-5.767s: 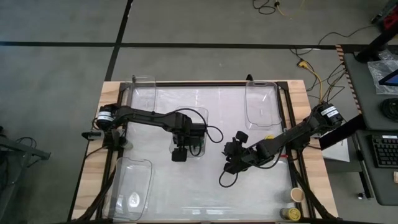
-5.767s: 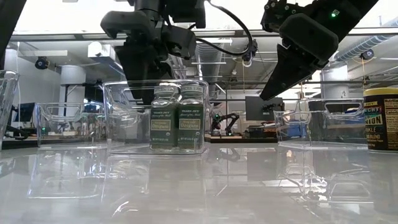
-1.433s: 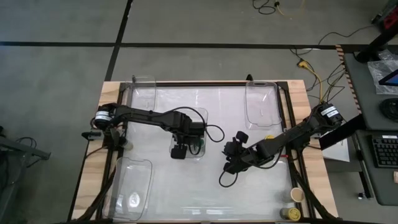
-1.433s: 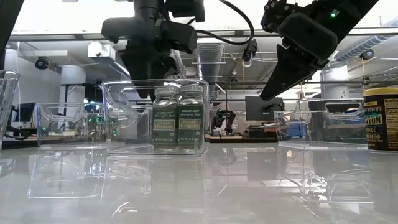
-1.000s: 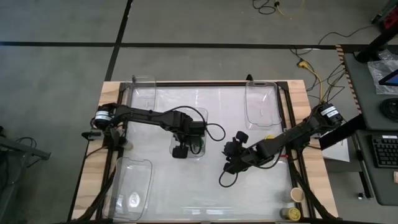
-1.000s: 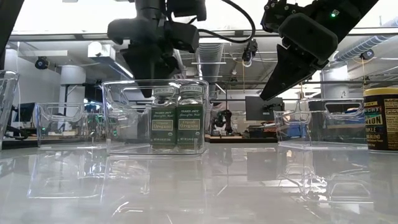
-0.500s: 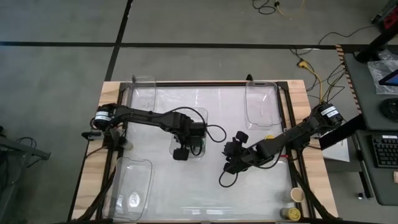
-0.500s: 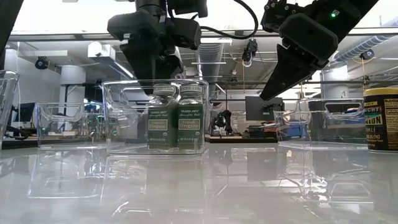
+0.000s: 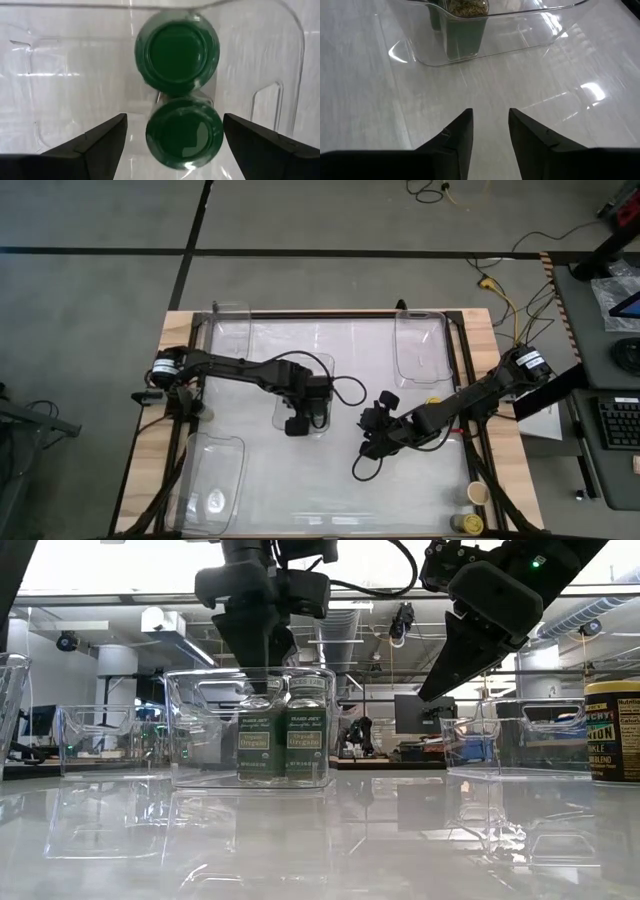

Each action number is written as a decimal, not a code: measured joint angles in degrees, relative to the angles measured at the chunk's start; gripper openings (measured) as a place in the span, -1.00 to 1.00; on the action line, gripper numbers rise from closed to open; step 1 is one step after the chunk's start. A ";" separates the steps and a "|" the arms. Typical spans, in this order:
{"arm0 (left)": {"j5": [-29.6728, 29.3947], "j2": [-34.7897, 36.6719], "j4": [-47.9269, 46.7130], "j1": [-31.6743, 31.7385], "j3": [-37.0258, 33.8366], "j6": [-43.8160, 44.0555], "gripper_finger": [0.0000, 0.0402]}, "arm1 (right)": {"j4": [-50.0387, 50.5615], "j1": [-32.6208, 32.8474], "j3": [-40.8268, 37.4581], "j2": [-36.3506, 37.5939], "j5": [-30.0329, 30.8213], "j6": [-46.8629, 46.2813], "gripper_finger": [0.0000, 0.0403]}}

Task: Sort spices by type
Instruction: Put the green seasoning bottle into the center transparent bin

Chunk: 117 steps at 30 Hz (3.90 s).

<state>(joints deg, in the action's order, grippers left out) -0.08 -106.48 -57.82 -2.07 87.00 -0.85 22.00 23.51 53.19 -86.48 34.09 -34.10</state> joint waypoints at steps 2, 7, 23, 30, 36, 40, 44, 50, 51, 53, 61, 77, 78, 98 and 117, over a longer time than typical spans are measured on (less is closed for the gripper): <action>-0.09 0.00 0.71 0.00 0.00 0.14 0.56 | 0.00 0.00 0.00 0.00 0.02 0.01 -0.44; -0.74 0.00 2.41 0.00 0.00 0.53 0.56 | -0.02 0.00 0.00 0.00 0.00 -0.01 -0.46; -3.85 2.35 -0.22 0.02 0.00 -4.73 0.56 | -0.05 -0.02 0.00 0.00 0.02 -0.01 -0.44; -3.85 5.99 -6.83 0.20 -0.03 -8.42 0.56 | -0.07 -0.02 0.00 0.00 0.02 -0.01 -0.40; -6.35 6.38 -4.04 1.35 -5.26 -6.35 0.56 | -0.06 -0.02 0.00 0.00 0.02 -0.01 -0.37; -9.57 6.34 -0.61 1.86 -10.26 -6.00 0.56 | -0.04 -0.02 0.00 0.00 0.02 -0.45 -0.35; -9.29 6.34 4.56 1.95 -12.60 -5.12 0.56 | -0.02 -0.02 0.00 0.00 0.02 -0.77 -0.34; -7.91 6.34 7.34 1.75 -11.94 -4.19 0.56 | -0.02 -0.02 0.00 0.00 0.02 -0.88 -0.40; -7.88 6.34 7.35 1.75 -11.67 -4.18 0.56 | -0.03 -0.02 0.00 0.00 0.02 -0.88 -0.41; -6.88 6.34 7.27 1.75 -11.21 -4.19 0.56 | -0.02 -0.02 0.00 0.00 0.02 -0.88 -0.43; -3.44 6.34 6.69 1.73 -11.13 -4.77 0.56 | -0.02 -0.02 0.00 0.00 0.25 -0.86 -0.50; -5.59 6.86 7.07 1.84 -11.04 -6.20 0.56 | -1.50 -0.02 0.00 0.00 0.28 -0.44 -0.42; -6.71 6.86 7.20 1.84 -11.04 -6.20 0.56 | -1.49 -0.02 0.01 0.00 0.28 -0.44 -0.41; -1.81 6.86 7.55 1.64 -11.39 -9.39 0.56 | -1.51 -0.02 0.02 0.00 0.20 -1.27 -0.36; -8.35 6.84 6.84 1.97 -11.40 -13.58 0.29 | -1.50 -0.02 0.04 0.02 0.24 -0.88 -0.50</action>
<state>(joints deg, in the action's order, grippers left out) -8.43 -99.63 -50.98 -0.10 75.61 -14.43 20.50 23.49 53.23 -86.46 34.33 -34.98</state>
